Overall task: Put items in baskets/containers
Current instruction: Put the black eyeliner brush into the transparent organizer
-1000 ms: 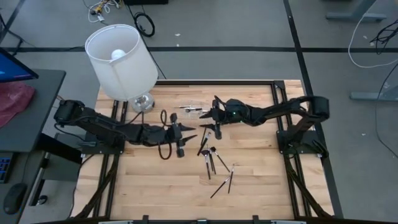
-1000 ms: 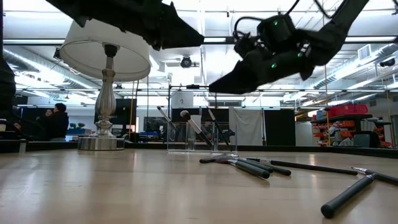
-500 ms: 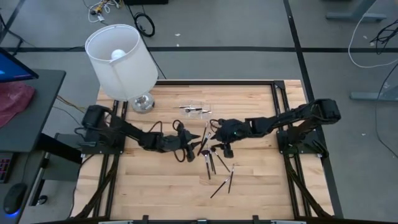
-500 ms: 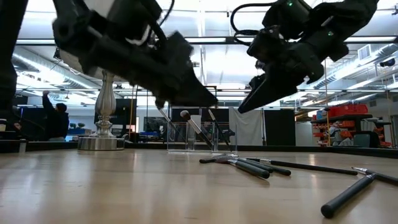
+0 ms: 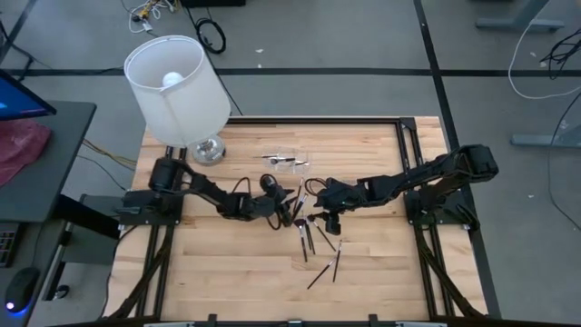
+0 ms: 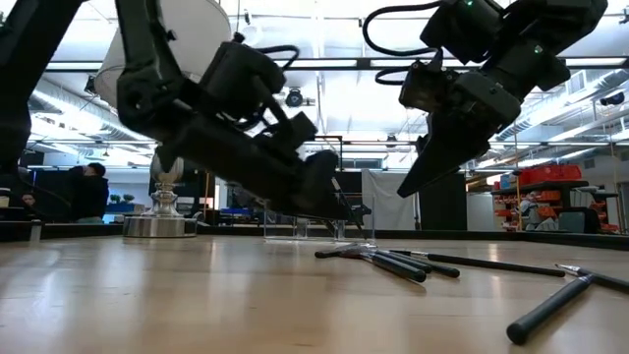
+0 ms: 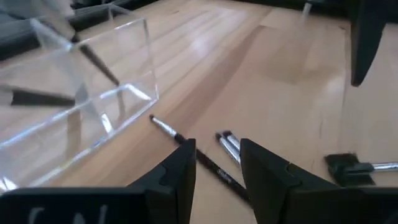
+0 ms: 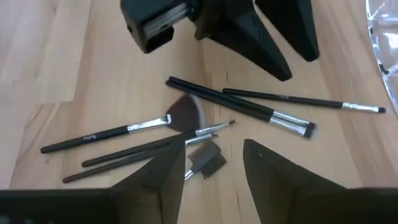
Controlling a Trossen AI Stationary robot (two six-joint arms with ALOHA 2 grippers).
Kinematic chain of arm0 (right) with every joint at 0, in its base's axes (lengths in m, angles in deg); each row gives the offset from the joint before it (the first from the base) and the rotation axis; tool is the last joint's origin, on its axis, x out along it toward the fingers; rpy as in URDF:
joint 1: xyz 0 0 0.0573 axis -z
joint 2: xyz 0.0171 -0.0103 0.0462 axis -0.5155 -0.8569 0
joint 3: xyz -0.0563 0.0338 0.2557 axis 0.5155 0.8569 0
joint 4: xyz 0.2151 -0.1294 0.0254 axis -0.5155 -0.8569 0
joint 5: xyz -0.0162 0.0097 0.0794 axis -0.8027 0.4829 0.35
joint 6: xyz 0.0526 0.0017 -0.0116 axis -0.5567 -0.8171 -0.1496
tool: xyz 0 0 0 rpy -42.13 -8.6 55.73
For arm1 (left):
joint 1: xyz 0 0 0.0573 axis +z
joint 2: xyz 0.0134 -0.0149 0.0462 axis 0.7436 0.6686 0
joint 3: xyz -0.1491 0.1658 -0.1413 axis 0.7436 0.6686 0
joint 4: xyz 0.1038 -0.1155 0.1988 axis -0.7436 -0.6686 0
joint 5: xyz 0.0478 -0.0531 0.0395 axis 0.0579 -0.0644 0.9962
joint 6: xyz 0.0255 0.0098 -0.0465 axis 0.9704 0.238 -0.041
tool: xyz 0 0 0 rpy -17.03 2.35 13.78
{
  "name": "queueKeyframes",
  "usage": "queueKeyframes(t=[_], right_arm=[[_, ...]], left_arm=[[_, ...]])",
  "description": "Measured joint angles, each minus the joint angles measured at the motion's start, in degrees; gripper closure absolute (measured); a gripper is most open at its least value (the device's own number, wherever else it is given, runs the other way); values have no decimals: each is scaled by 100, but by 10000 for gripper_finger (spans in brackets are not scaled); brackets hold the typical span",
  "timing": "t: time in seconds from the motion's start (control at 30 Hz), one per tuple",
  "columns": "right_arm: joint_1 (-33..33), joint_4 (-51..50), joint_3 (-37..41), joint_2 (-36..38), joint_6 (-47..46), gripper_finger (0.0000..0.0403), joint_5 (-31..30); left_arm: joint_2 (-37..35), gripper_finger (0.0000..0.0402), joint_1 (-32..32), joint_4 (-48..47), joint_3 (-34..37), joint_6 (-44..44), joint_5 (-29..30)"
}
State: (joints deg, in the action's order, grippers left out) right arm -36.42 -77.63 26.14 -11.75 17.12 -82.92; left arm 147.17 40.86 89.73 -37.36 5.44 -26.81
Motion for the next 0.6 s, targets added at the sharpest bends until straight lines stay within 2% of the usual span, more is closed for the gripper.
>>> queueKeyframes(t=[0.07, 0.27, 0.6], right_arm=[[0, -9, 0, 0, 31, 238, 0], [2, -71, 0, -2, 147, 238, -2], [2, -93, 0, -2, 148, 238, -2]], left_arm=[[73, 274, 0, -80, -219, 148, 26], [150, 274, 1, -1188, -773, 117, 444], [542, 274, 133, -1336, -975, -402, 441]])
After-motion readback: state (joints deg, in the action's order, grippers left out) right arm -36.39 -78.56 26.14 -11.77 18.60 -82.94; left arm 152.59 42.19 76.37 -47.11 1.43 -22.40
